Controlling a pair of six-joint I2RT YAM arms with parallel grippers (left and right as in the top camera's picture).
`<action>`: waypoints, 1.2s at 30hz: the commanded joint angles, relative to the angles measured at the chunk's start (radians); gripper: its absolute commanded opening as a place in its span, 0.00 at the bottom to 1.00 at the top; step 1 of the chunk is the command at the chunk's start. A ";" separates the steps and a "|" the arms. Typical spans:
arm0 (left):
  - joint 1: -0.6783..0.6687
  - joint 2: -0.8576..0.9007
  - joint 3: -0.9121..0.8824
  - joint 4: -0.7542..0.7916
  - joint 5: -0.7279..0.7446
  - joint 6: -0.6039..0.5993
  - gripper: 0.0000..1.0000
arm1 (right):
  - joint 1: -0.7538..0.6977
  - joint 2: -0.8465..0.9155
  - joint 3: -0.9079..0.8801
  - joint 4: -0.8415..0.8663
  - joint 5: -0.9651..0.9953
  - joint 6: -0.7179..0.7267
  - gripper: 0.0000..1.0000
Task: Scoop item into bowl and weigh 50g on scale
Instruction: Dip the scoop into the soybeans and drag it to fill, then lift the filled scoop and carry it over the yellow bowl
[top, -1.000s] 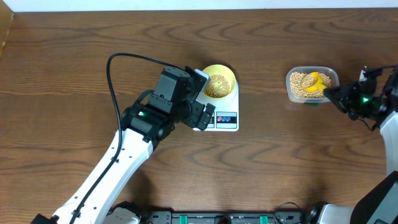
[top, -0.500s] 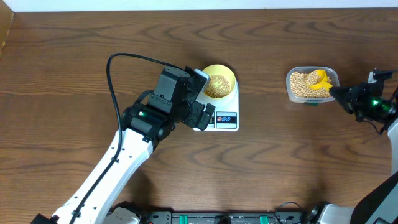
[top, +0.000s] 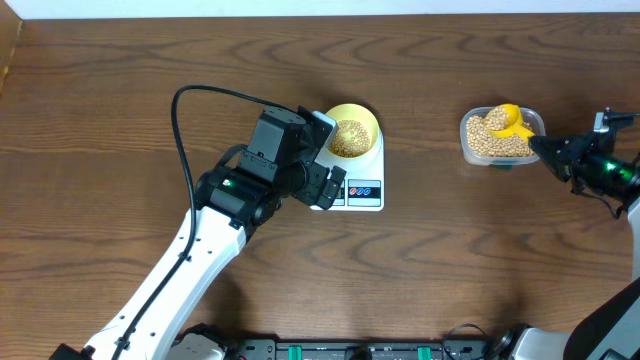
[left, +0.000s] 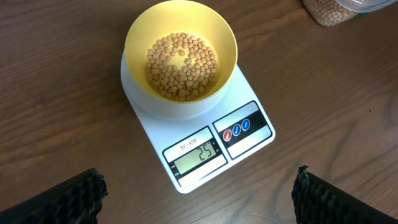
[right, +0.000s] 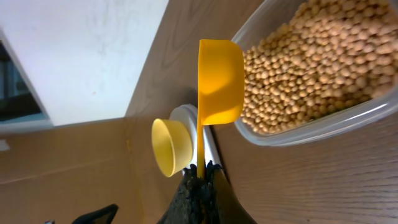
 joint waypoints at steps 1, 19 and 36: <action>0.004 -0.002 0.003 0.001 -0.013 0.010 0.98 | -0.004 0.005 0.010 0.000 -0.090 0.006 0.01; 0.004 -0.002 0.003 0.002 -0.013 0.010 0.98 | 0.147 0.005 0.010 0.020 -0.182 0.051 0.01; 0.004 -0.002 0.003 0.002 -0.013 0.010 0.98 | 0.435 0.005 0.010 0.351 -0.069 0.388 0.01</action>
